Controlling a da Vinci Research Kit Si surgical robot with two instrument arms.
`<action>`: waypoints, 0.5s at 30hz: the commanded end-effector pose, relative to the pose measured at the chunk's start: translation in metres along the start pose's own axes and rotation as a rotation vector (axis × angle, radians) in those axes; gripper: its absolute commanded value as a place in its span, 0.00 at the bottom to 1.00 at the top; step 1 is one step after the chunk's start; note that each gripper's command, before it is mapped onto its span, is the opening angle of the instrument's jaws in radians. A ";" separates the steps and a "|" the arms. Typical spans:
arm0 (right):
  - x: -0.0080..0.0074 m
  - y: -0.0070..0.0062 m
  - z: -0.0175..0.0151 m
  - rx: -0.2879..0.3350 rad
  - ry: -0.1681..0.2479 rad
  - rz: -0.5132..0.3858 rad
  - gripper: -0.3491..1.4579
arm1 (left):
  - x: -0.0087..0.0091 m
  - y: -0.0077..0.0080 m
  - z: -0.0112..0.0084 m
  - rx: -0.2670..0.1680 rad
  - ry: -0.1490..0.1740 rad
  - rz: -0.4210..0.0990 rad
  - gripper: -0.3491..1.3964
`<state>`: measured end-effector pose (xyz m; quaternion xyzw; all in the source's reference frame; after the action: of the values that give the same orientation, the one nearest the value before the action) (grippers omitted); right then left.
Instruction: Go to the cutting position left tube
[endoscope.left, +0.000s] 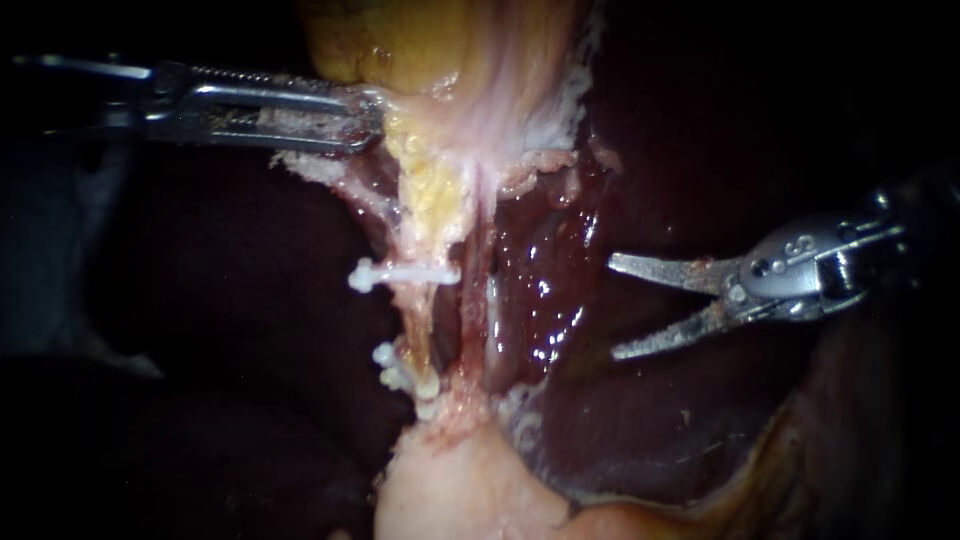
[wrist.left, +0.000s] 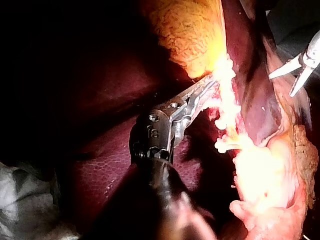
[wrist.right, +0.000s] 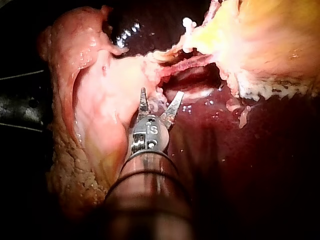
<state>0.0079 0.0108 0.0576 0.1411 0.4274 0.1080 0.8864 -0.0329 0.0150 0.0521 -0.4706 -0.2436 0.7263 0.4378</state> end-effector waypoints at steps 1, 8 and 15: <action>0.0000 0.0000 0.0000 0.000 0.000 0.000 0.99 | 0.0001 0.0000 -0.0003 -0.003 -0.001 0.000 0.00; 0.0000 0.0000 0.0000 0.000 0.000 0.000 0.99 | 0.0022 0.0005 -0.0045 -0.009 0.002 -0.013 0.00; 0.0001 0.0000 0.0000 0.003 0.001 0.001 0.99 | 0.0037 0.0012 -0.0081 0.001 0.027 -0.026 0.00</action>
<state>0.0079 0.0108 0.0576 0.1433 0.4278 0.1071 0.8860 -0.0267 0.0170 0.0459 -0.4754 -0.2433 0.7151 0.4510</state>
